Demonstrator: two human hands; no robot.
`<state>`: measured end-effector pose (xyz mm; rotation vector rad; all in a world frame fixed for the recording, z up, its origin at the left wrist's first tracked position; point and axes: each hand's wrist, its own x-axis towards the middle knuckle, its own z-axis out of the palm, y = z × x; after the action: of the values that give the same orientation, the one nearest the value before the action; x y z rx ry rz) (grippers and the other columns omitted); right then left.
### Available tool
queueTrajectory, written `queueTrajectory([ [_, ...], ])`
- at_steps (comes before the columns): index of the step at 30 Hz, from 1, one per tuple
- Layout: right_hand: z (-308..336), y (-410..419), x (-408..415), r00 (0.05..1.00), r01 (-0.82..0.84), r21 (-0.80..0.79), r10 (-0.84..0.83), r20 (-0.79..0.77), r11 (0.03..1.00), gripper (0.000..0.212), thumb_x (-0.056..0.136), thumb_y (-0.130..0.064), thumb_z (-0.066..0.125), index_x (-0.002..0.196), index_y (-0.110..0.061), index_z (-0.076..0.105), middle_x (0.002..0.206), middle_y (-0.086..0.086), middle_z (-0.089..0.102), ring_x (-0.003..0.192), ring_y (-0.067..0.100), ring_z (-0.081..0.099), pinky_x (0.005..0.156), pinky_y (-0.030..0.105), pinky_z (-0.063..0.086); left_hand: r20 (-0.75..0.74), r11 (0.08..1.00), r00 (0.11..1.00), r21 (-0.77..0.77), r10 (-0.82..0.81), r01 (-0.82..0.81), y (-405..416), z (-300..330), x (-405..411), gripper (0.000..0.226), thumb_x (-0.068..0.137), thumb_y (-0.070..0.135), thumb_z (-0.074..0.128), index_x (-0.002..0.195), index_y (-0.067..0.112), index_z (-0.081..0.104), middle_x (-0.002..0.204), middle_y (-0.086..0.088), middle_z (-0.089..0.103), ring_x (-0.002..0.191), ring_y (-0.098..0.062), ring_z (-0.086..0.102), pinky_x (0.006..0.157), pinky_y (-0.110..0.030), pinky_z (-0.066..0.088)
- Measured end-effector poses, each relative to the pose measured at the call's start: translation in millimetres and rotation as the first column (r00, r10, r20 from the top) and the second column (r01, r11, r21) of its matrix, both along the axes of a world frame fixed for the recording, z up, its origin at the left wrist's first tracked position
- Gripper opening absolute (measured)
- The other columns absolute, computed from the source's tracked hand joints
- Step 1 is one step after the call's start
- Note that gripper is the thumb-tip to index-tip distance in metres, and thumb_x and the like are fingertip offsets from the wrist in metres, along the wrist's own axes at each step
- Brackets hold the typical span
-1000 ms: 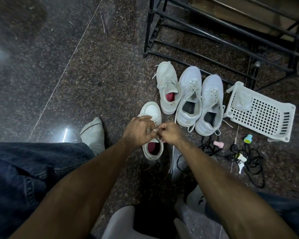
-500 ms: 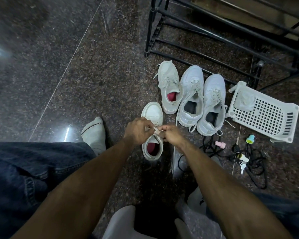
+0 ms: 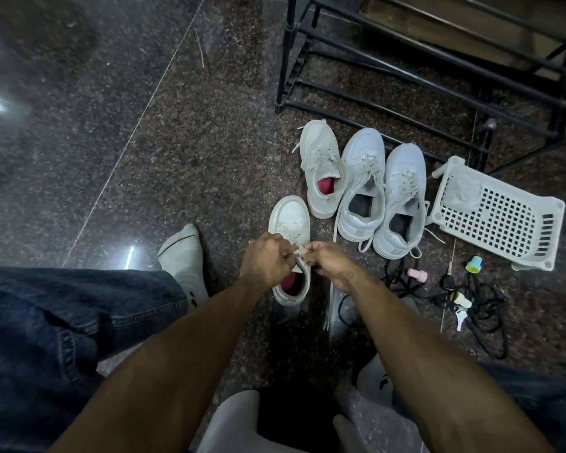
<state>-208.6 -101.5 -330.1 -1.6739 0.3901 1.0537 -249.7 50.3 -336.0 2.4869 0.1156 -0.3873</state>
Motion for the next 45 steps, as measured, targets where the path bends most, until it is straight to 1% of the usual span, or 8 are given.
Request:
queueTrajectory([
  [11, 3, -1, -2, 0.924, -0.052, -0.247, 0.140, 0.355, 0.968, 0.010, 0.086, -0.007, 0.069, 0.093, -0.007, 0.076, 0.091, 0.001, 0.072, 0.073, 0.005, 0.060, 0.071, 0.017, 0.047, -0.349, 0.983, 0.922, -0.125, -0.170, 0.134, 20, 16, 24, 0.032, 0.088, 0.038, 0.047, 0.059, 0.026, 0.044, 0.084, -0.010, 0.064, 0.076, -0.023, 0.054, 0.068, -0.035, 0.043],
  [16, 18, -18, 3, 0.697, -0.258, -0.748, 0.654, 0.295, 0.612, 0.019, 0.082, -0.014, 0.061, 0.088, -0.030, 0.071, 0.099, -0.003, 0.068, 0.096, 0.019, 0.062, 0.093, 0.035, 0.046, -0.379, 0.975, 0.903, 0.011, -0.202, 0.223, 38, 8, 19, 0.022, 0.096, 0.038, 0.042, 0.082, 0.026, 0.055, 0.103, -0.003, 0.061, 0.092, -0.020, 0.053, 0.074, -0.032, 0.038],
  [21, 20, -15, -2, 0.657, -0.279, -0.837, 0.729, 0.191, 0.470, 0.028, 0.075, -0.013, 0.064, 0.099, -0.028, 0.068, 0.101, -0.002, 0.066, 0.110, 0.019, 0.053, 0.098, 0.040, 0.036, -0.387, 0.984, 0.912, 0.049, -0.138, 0.169, 32, 0, 14, 0.026, 0.096, 0.038, 0.044, 0.102, 0.024, 0.064, 0.111, -0.003, 0.061, 0.102, -0.024, 0.056, 0.079, -0.033, 0.040],
  [26, 10, -20, -1, 0.810, -0.330, -0.642, 0.557, 0.184, 0.692, 0.021, 0.083, -0.013, 0.061, 0.095, -0.024, 0.075, 0.100, -0.001, 0.071, 0.098, 0.021, 0.065, 0.086, 0.031, 0.051, -0.377, 0.989, 0.925, -0.148, -0.039, -0.019, 40, -16, 11, 0.013, 0.090, 0.034, 0.060, 0.087, 0.022, 0.060, 0.093, -0.003, 0.064, 0.089, -0.023, 0.060, 0.077, -0.032, 0.045],
  [30, 6, -28, -15, 0.928, -0.330, -0.275, 0.364, 0.078, 0.903, 0.036, 0.083, -0.015, 0.074, 0.117, -0.013, 0.064, 0.095, 0.005, 0.068, 0.092, 0.021, 0.064, 0.080, 0.026, 0.049, -0.493, 0.949, 0.870, -0.282, -0.019, -0.139, 31, -21, -1, 0.063, 0.076, 0.045, 0.076, 0.127, 0.021, 0.047, 0.108, 0.006, 0.060, 0.104, -0.017, 0.059, 0.089, -0.031, 0.045],
  [32, 1, -23, -26, 0.946, -0.277, -0.232, 0.306, 0.103, 0.932, 0.029, 0.082, -0.014, 0.075, 0.109, -0.011, 0.066, 0.080, 0.000, 0.065, 0.078, 0.018, 0.062, 0.070, 0.024, 0.048, -0.482, 0.991, 0.876, -0.126, -0.028, -0.037, 20, -23, -6, 0.071, 0.071, 0.063, 0.069, 0.128, 0.025, 0.050, 0.119, 0.004, 0.062, 0.110, -0.020, 0.060, 0.093, -0.034, 0.047],
  [35, -12, -15, -29, 0.924, -0.263, -0.364, 0.342, 0.173, 0.894, 0.021, 0.079, -0.021, 0.078, 0.096, -0.012, 0.070, 0.078, 0.003, 0.067, 0.071, 0.016, 0.059, 0.067, 0.029, 0.045, -0.435, 0.993, 0.900, 0.113, 0.008, 0.046, 5, -22, -5, 0.052, 0.085, 0.051, 0.059, 0.126, 0.020, 0.051, 0.124, -0.010, 0.061, 0.114, -0.032, 0.058, 0.090, -0.039, 0.046],
  [45, -1, 23, 26, 0.844, -0.180, -0.385, 0.343, 0.413, 0.905, 0.021, 0.087, -0.019, 0.065, 0.106, -0.019, 0.072, 0.077, -0.004, 0.069, 0.075, 0.017, 0.062, 0.073, 0.027, 0.046, -0.251, 0.978, 0.946, 0.089, 0.203, -0.186, 22, -4, 45, 0.034, 0.092, 0.028, 0.048, 0.124, 0.019, 0.057, 0.118, -0.017, 0.064, 0.109, -0.041, 0.059, 0.088, -0.043, 0.047],
])
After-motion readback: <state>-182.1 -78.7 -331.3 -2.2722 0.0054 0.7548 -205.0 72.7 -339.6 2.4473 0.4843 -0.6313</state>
